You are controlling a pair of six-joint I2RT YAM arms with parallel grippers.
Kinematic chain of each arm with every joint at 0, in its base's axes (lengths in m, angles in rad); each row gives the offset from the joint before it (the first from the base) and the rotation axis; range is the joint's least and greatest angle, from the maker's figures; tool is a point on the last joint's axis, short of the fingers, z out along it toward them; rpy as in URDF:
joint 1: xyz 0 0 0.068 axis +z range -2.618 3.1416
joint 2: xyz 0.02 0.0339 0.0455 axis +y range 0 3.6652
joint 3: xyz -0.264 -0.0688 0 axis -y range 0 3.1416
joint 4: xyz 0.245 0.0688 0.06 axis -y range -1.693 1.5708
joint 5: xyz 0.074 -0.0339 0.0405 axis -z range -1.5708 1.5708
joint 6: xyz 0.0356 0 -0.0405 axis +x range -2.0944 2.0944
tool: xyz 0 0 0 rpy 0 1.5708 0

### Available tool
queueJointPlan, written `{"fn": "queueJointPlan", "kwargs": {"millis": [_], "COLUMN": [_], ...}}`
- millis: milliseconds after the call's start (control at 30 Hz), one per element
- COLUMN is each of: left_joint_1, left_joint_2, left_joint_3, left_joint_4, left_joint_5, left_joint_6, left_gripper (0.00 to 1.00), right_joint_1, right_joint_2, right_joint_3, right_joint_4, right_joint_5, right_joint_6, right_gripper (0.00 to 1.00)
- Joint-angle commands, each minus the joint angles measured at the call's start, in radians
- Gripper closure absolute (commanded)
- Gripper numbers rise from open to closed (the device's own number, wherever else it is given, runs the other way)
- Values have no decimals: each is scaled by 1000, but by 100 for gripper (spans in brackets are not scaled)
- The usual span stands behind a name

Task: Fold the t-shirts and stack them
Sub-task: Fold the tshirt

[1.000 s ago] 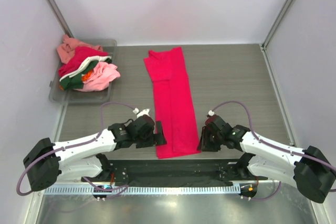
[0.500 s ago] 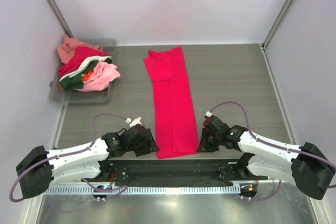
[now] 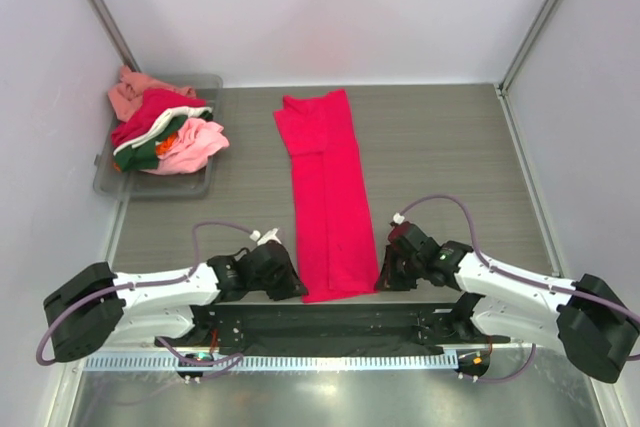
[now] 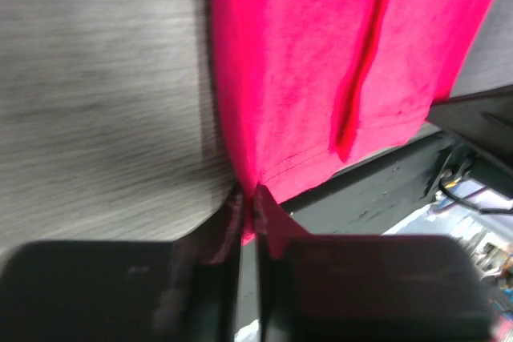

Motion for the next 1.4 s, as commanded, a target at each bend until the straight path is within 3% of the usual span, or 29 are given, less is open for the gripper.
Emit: {"fn": "queueJointPlan", "kwargs": {"millis": [0,233,400,567,733,867,1067,1367], "left_joint_1": [-25,-29,-19,222,436,535,635,704], "left_joint_2": [2,-154,-269,-285,-129,29,201,462], "left_joint_3": [-16,-31,-13,55,197,358,500,619], "left_joint_4": [40,14,-78,-107,-118,-83,-75,55], "left_joint_5": [9,63,12,184,290,334,305,317], "left_joint_6": [-12,-65,-83,10,145,213,280,268], "left_gripper": [100,100,100,100,100,100,100,100], "right_joint_1": [9,9,9,-13,-135,-233,-361,-419], "right_joint_2": [-27,-144,-165,-44,121,270,515,783], "right_joint_3": [-9,62,154,335,506,628,798,1007], "right_joint_4": [-15,-81,-123,-141,-108,-63,21,49], "right_joint_5": [-19,-19,32,124,117,92,-5,-55], "right_joint_6": [10,22,-16,-116,-209,-260,-301,-323], "right_gripper": [99,99,99,99,99,99,99,99]}}
